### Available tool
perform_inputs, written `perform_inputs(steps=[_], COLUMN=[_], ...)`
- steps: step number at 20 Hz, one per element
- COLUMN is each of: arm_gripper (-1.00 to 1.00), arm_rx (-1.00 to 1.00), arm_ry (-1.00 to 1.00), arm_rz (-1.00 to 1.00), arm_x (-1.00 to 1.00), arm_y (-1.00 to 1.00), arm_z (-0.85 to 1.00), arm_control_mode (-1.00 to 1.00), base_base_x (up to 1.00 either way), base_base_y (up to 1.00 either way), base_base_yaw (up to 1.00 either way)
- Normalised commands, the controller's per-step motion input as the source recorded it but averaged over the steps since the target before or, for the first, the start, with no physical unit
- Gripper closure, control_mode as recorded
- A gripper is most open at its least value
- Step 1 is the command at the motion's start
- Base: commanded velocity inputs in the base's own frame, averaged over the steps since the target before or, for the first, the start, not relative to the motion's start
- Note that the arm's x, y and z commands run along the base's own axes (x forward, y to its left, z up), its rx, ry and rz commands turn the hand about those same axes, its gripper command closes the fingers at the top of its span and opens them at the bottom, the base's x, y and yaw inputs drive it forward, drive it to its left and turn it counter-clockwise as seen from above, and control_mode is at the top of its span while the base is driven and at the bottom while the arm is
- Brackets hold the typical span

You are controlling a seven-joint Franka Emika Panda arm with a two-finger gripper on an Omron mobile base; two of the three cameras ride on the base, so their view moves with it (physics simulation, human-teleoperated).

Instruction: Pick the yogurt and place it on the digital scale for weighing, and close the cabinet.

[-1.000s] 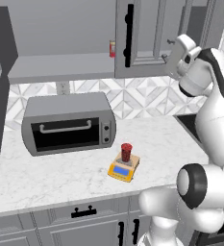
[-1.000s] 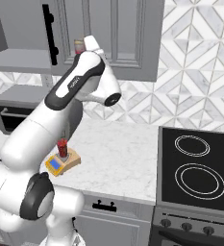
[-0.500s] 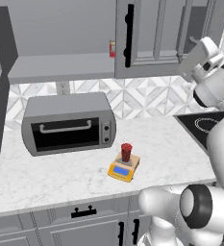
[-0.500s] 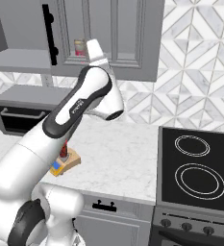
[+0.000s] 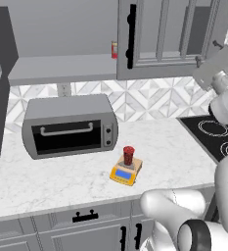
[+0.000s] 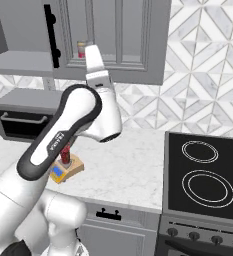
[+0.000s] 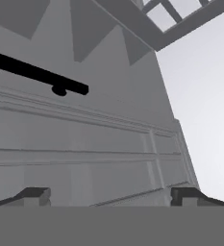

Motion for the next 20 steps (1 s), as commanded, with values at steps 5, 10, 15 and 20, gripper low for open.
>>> perform_inputs(steps=[5, 10, 15, 20], arm_gripper=[-1.00, -1.00, -1.00, -1.00], arm_rx=[0.00, 0.00, 0.00, 0.00], arm_ry=[-0.02, -0.11, -0.04, -0.07], arm_rz=[-0.03, -0.06, -0.09, -0.07], arm_x=[-0.90, -0.60, -0.34, -0.51], arm_y=[0.12, 0.39, 0.97, 0.96], arm_z=[0.00, 0.00, -0.17, -0.05], arm_control_mode=[-1.00, -1.00, -1.00, -1.00], base_base_x=[0.00, 0.00, 0.00, 0.00], base_base_y=[0.00, 0.00, 0.00, 0.00], base_base_yaw=[0.00, 0.00, 0.00, 0.00])
